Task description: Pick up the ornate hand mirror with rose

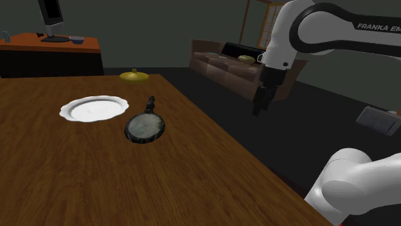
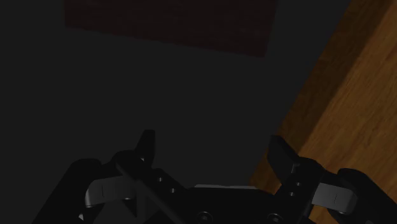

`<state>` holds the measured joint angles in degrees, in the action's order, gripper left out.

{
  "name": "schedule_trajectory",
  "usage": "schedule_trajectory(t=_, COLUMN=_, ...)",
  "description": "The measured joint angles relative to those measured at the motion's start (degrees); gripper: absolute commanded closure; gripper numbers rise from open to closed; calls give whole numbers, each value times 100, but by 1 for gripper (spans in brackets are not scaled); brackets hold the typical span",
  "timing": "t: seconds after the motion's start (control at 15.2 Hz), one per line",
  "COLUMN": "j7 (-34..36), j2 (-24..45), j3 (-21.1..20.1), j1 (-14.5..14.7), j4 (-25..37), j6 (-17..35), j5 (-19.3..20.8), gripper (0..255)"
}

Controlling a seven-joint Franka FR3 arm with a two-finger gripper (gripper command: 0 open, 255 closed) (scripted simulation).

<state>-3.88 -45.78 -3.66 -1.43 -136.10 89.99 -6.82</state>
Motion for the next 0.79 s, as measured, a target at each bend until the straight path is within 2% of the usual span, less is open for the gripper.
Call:
schedule_trajectory(t=0.26, j7=453, j2=274, j3=-286, j1=-21, j4=183, j6=121, j5=-157, gripper=0)
schedule_trajectory(t=0.79, j7=2298, j2=1555, j3=-1377, j1=-175, j4=1197, j6=520, j5=-498, gripper=0)
